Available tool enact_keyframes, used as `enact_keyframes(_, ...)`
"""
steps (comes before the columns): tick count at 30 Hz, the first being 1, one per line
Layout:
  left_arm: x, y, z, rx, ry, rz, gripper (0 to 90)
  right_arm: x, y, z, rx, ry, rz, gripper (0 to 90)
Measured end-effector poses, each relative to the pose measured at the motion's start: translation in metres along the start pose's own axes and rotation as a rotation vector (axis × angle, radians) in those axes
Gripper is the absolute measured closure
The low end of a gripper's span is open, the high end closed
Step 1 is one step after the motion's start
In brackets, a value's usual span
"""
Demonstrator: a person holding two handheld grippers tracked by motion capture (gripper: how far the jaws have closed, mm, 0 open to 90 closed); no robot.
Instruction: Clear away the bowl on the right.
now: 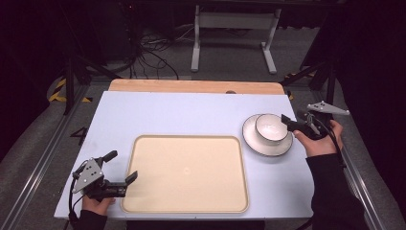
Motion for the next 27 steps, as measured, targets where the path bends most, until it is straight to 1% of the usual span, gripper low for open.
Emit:
enact_keyframes(5, 0.000, 0.000, 0.000, 0.002, 0.000, -0.002, 0.3, -0.003, 0.003, -0.011, 0.069, 0.003, -0.003, 34.9)
enact_keyframes(10, 0.000, 0.000, 0.000, 0.001, -0.001, 0.000, 0.3, -0.008, 0.010, -0.022, 0.153, 0.007, -0.004, 36.1)
enact_keyframes(12, 0.000, 0.000, 0.000, 0.001, 0.000, -0.001, 0.3, -0.011, 0.013, -0.026, 0.180, 0.007, -0.012, 36.4)
enact_keyframes(13, 0.000, 0.000, 0.000, 0.001, 0.000, -0.001, 0.3, -0.011, 0.013, -0.026, 0.180, 0.007, -0.012, 36.4)
enact_keyframes(15, 0.000, 0.000, 0.000, 0.000, 0.000, -0.001, 0.3, -0.013, 0.015, -0.030, 0.204, 0.004, -0.024, 37.0)
enact_keyframes(16, 0.000, 0.000, 0.000, 0.001, -0.001, -0.001, 0.3, -0.016, 0.018, -0.033, 0.236, 0.003, -0.038, 37.6)
enact_keyframes(17, 0.000, 0.000, 0.000, 0.001, -0.001, -0.001, 0.3, -0.018, 0.019, -0.035, 0.248, 0.005, -0.043, 40.3)
enact_keyframes(19, 0.000, 0.000, 0.000, 0.001, -0.001, -0.001, 0.4, -0.019, 0.020, -0.035, 0.256, 0.008, -0.045, 40.6)
enact_keyframes(21, 0.000, 0.000, 0.000, 0.000, -0.001, 0.000, 0.3, -0.021, 0.022, -0.039, 0.286, 0.008, -0.057, 42.2)
enact_keyframes(23, 0.000, 0.000, 0.000, 0.000, -0.001, 0.000, 0.3, -0.023, 0.023, -0.041, 0.314, 0.008, -0.059, 42.5)
enact_keyframes(27, 0.000, 0.000, 0.000, 0.000, -0.002, 0.000, 0.3, -0.025, 0.026, -0.046, 0.362, 0.007, -0.079, 43.1)
Point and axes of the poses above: each handheld gripper's, and its own axes: z roughly backward along the jaws, y roughly out of its underside, x roughly to its left, the point moved 8 cm from there along -z, roughly forward along the jaws, and after that the axes turned 8 degrees about z, right-handed, at the moved point
